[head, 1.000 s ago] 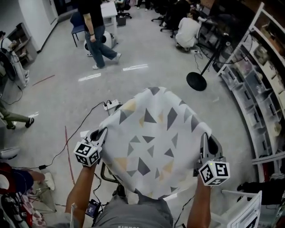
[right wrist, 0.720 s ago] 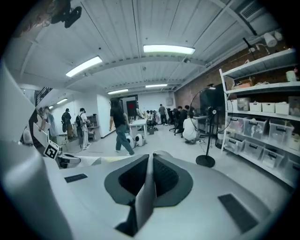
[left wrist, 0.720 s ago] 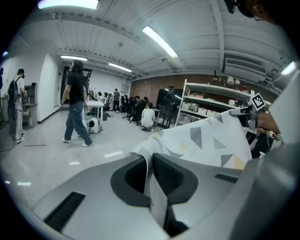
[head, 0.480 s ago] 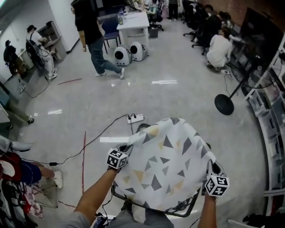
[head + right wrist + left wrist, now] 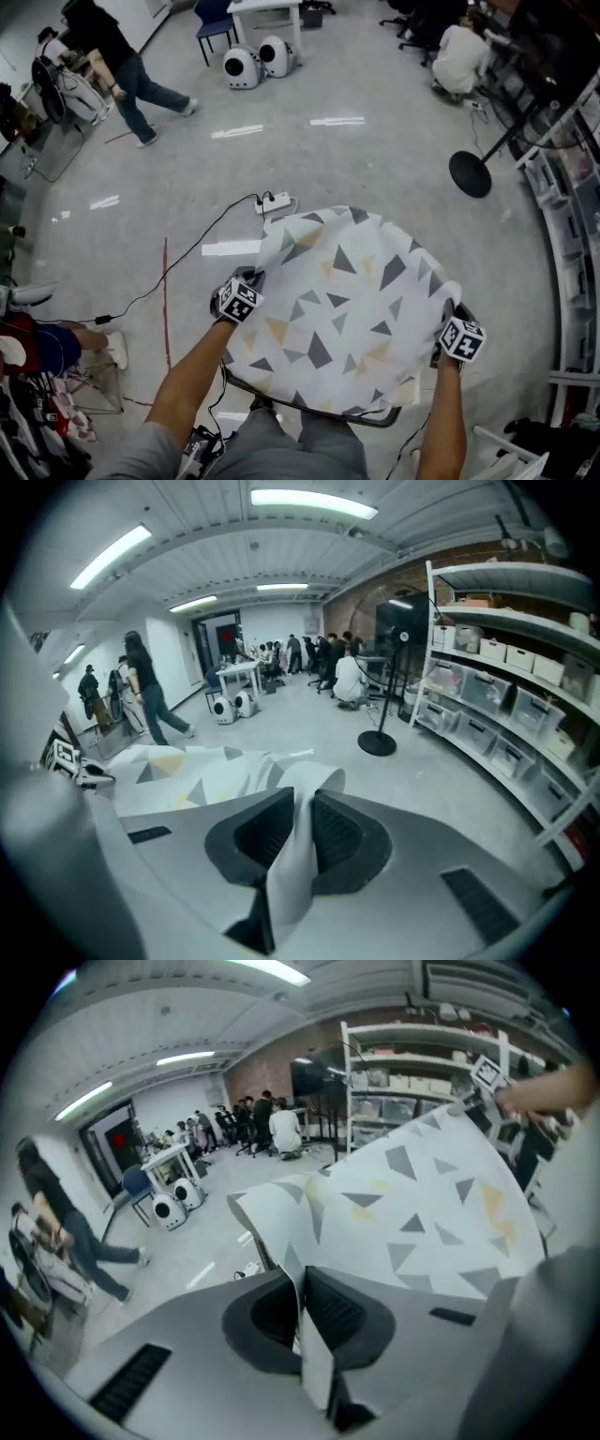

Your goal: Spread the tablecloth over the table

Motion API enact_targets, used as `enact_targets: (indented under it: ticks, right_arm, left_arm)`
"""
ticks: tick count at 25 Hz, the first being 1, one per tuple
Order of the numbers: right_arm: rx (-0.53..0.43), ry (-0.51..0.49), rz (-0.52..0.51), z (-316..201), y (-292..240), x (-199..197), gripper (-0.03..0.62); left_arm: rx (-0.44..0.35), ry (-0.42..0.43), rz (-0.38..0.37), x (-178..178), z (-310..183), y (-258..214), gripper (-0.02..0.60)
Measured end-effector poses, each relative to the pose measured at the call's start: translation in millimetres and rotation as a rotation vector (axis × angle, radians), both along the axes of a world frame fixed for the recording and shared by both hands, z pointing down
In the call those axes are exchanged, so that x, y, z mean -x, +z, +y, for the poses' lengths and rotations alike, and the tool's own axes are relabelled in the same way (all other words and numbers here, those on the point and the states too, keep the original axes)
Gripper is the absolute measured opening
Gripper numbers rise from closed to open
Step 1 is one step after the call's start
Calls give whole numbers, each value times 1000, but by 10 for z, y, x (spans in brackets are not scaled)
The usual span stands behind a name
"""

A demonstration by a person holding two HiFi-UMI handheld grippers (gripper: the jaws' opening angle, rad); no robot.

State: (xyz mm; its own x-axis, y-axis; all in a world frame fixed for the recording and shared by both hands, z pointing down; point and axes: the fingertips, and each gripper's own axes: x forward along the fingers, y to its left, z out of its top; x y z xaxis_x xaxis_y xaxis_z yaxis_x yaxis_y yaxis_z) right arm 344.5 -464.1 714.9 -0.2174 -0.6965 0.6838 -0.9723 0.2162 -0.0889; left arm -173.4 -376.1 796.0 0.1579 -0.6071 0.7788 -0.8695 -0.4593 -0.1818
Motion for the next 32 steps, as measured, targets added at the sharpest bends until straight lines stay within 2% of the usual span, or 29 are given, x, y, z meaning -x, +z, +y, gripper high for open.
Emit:
enact_targets:
  ticks: [2, 5, 7, 11, 13, 16, 18, 19, 21, 24, 26, 28, 30, 32]
  right_arm:
    - [53, 52, 12, -17, 232, -213, 65]
    - [148, 88, 64, -2, 593, -457, 69]
    - [190, 92, 109, 30, 821, -556, 72]
    - [294, 60, 167, 188, 1159, -533, 63]
    - [342, 42, 183, 432, 1332, -506, 64]
    - [402, 42, 183, 809, 1602, -539, 66]
    - [412, 39, 184, 865, 1682, -544, 69]
    - [418, 34, 190, 839, 1696, -535, 67]
    - [426, 22, 203, 751, 1687, -512, 64]
    - [423, 14, 195, 637, 1666, -445, 65]
    - [426, 11, 183, 587, 1684, -369, 69]
    - [424, 13, 184, 535, 1674, -283, 69]
    - [397, 8, 196, 458, 1614, -231, 67]
    - [358, -7, 216, 419, 1555, -283, 71]
  left_arm:
    - [36, 83, -97, -90, 140, 221, 2]
    - [52, 159, -206, -157, 276, 440, 2]
    - [37, 231, -269, -215, 327, 486, 2]
    - [-23, 433, -416, -398, 609, 439, 2]
    - [-68, 540, -461, -566, 950, 373, 3]
    - [-59, 646, -450, -763, 1494, 466, 6]
    - [-30, 625, -429, -680, 1563, 571, 5]
    - [-20, 580, -419, -556, 1476, 592, 5]
    - [-19, 430, -384, -195, 1151, 545, 3]
    - [-18, 179, -283, 357, 588, 394, 18]
    - [-3, 108, -274, 550, 337, 411, 16]
    - [-36, 174, -361, 522, 227, 418, 11]
    - [-149, 339, -486, 259, 232, 181, 3]
    - [-261, 524, -557, -224, 404, -88, 3]
